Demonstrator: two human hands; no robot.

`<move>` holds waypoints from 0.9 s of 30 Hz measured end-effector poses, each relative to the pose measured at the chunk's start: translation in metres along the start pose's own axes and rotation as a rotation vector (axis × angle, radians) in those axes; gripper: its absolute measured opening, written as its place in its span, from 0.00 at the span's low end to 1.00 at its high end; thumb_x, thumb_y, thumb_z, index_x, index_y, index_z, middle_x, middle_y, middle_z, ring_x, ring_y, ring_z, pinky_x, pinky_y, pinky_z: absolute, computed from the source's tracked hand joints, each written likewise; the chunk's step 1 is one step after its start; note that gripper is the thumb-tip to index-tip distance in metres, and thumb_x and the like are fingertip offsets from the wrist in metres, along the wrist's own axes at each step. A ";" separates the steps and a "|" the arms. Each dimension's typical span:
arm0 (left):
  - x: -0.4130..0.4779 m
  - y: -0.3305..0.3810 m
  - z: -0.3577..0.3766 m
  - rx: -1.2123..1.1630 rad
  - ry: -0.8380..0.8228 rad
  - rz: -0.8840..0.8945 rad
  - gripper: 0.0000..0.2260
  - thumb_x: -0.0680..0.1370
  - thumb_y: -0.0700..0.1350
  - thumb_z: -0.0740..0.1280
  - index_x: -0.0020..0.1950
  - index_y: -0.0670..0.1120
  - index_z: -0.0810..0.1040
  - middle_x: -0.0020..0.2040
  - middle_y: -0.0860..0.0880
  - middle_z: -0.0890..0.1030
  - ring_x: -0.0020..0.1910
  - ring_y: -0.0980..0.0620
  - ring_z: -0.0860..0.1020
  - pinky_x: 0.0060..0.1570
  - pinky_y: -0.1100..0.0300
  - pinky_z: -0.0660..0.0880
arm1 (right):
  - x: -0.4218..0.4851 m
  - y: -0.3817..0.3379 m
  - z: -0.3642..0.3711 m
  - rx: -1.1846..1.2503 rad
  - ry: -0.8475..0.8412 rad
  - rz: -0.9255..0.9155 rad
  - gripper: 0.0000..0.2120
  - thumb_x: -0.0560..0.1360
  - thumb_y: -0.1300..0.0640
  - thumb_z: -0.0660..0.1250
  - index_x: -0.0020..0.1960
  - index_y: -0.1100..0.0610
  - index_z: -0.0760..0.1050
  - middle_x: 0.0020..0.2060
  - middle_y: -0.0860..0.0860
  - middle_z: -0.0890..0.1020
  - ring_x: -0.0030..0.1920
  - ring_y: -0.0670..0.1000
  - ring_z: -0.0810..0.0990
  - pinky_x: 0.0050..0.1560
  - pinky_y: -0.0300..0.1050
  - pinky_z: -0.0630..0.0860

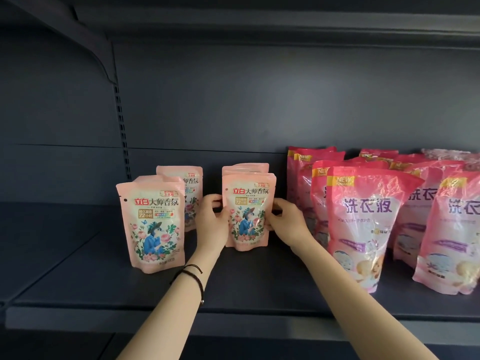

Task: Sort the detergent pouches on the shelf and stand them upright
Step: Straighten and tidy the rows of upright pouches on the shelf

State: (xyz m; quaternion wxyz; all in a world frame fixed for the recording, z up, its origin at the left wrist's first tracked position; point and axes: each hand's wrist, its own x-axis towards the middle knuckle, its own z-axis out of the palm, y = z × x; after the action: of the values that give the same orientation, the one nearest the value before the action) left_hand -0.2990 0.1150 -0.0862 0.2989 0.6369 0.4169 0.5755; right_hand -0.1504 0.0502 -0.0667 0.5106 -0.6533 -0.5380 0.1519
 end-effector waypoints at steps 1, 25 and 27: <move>-0.003 0.000 -0.001 -0.004 0.005 -0.001 0.09 0.78 0.39 0.66 0.56 0.47 0.72 0.53 0.53 0.76 0.52 0.55 0.75 0.50 0.61 0.72 | -0.003 0.001 -0.001 -0.017 -0.004 0.006 0.12 0.78 0.62 0.62 0.61 0.56 0.75 0.53 0.52 0.81 0.53 0.54 0.81 0.52 0.54 0.80; -0.024 0.071 -0.076 0.720 -0.196 0.178 0.14 0.81 0.46 0.61 0.65 0.46 0.76 0.57 0.47 0.81 0.54 0.49 0.79 0.50 0.58 0.75 | -0.028 -0.057 -0.028 -0.191 0.235 -0.442 0.18 0.75 0.61 0.66 0.65 0.56 0.69 0.57 0.50 0.71 0.37 0.45 0.75 0.41 0.34 0.69; -0.024 0.080 -0.089 0.793 -0.201 0.216 0.11 0.80 0.47 0.61 0.60 0.49 0.79 0.54 0.50 0.82 0.49 0.51 0.79 0.39 0.62 0.73 | -0.026 -0.059 -0.027 -0.244 0.186 -0.452 0.17 0.75 0.61 0.66 0.63 0.56 0.71 0.57 0.52 0.72 0.39 0.49 0.77 0.44 0.37 0.69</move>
State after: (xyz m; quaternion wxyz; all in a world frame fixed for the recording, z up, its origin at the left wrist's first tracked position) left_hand -0.3709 0.0477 -0.0147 0.0078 0.7958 0.5054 0.3335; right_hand -0.1723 0.0080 -0.0151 0.4961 -0.5846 -0.6353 -0.0924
